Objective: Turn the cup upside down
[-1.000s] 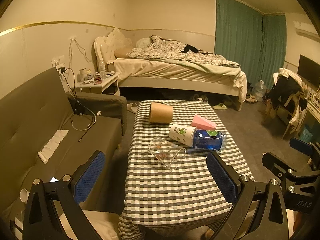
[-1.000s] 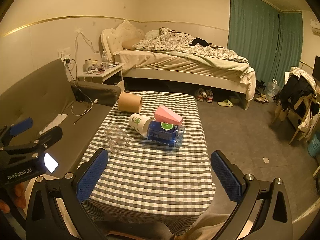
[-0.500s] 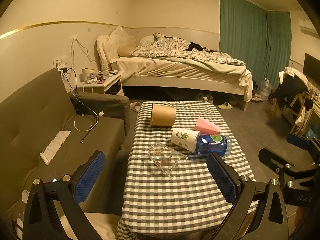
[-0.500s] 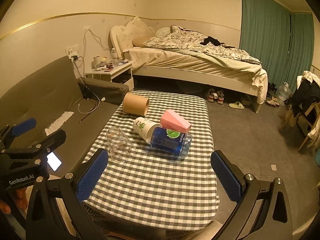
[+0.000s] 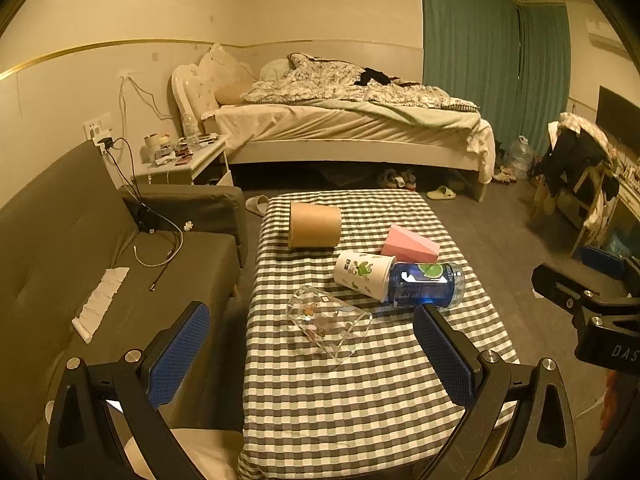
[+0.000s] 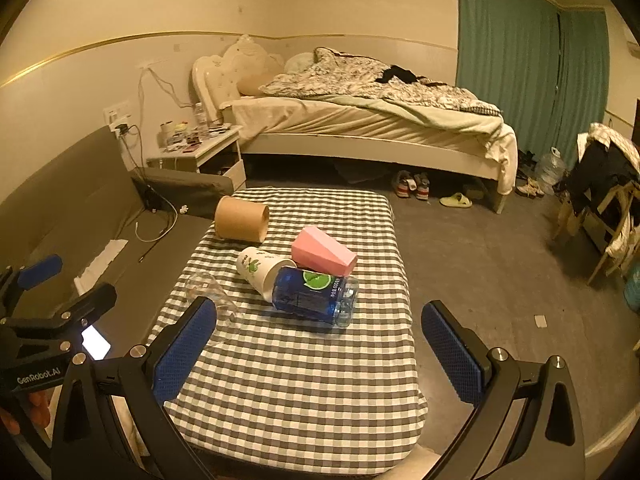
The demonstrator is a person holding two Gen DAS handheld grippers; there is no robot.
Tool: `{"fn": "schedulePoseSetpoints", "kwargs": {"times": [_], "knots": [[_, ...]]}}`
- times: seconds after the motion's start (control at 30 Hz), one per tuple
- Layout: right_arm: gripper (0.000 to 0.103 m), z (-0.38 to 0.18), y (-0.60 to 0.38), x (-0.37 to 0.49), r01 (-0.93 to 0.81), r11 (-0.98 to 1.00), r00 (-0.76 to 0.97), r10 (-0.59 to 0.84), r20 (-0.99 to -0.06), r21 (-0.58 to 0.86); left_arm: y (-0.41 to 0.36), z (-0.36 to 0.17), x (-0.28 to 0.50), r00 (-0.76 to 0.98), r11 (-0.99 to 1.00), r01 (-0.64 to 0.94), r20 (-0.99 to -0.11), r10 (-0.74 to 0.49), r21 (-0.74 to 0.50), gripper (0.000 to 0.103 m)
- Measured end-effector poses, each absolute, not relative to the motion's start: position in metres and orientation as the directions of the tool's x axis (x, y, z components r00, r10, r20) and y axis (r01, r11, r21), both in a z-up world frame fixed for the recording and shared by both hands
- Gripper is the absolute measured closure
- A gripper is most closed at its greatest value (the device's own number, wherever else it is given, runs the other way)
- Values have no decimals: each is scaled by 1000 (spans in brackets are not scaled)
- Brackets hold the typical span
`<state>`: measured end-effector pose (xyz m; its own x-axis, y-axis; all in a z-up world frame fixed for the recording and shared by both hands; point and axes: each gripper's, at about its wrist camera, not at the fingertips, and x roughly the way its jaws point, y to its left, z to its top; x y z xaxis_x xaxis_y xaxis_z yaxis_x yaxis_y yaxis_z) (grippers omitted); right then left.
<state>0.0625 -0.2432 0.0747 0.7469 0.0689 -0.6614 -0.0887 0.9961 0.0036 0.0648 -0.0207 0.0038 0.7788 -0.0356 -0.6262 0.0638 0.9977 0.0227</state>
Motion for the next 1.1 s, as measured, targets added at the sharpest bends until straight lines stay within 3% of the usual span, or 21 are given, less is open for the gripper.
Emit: {"fn": "schedulePoseSetpoints", "kwargs": {"times": [0.7,1.1], "knots": [[0,57,-247,106,-188,982,705,142,-695,11,-22,-12,100,755,998,-57,-656,16,-42,0],[0,21,-269,225,-309,951,604,170,-778,-32,-15,-48,165,712,990,-138,-695,99,0,0]]}}
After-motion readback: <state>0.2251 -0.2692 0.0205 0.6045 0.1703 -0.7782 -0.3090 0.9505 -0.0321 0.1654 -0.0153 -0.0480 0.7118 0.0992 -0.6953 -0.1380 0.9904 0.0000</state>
